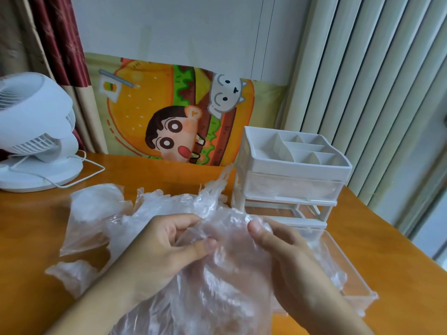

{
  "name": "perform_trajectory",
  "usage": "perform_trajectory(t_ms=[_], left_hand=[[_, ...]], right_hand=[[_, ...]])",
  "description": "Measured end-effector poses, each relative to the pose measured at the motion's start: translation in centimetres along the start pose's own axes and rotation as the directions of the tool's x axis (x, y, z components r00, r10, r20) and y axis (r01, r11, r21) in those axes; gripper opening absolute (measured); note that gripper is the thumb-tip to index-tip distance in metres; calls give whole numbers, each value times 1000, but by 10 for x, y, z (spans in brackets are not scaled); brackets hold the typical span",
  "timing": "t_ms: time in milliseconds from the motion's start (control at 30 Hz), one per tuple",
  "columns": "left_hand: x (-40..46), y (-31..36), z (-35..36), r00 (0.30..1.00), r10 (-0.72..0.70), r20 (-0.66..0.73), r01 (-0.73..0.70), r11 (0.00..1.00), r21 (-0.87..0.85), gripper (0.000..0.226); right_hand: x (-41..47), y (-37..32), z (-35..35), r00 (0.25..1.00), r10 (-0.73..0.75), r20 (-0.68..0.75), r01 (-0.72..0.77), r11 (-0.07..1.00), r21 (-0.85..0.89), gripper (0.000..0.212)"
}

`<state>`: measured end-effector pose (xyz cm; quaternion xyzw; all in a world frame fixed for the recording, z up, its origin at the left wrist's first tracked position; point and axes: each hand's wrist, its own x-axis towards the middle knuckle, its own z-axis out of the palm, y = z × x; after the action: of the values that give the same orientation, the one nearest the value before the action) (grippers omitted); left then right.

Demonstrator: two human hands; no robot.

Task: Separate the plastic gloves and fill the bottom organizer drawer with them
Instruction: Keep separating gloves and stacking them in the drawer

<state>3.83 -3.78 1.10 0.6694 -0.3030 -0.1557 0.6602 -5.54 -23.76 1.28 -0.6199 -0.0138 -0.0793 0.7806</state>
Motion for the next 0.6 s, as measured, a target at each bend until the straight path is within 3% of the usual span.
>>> perform_trajectory(t_ms=[100,167,267,400,500,600], left_hand=[[0,2,-5,998,5,-55,-3,999,43,7],[2,3,-12,993,-15,-121,12,1000,-26,9],[4,3,-18,980,-40,-197,22,995,-95,14],[3,1,-12,997,-49,-68,48,999,-12,8],[3,1,-12,997,-43,-57,44,999,0,12],[4,1,-15,988,-40,-152,27,996,-82,19]], right_hand=[[3,6,-5,969,-92,-227,68,992,-110,27],[6,6,-13,946,-122,-302,85,987,-134,25],[5,3,-20,960,-85,-267,49,989,-140,25],[0,-2,-18,990,-44,-134,-1,950,-313,25],[-1,-1,-16,983,-90,-159,30,938,-345,26],[2,1,-20,967,-169,-193,92,931,-353,30]])
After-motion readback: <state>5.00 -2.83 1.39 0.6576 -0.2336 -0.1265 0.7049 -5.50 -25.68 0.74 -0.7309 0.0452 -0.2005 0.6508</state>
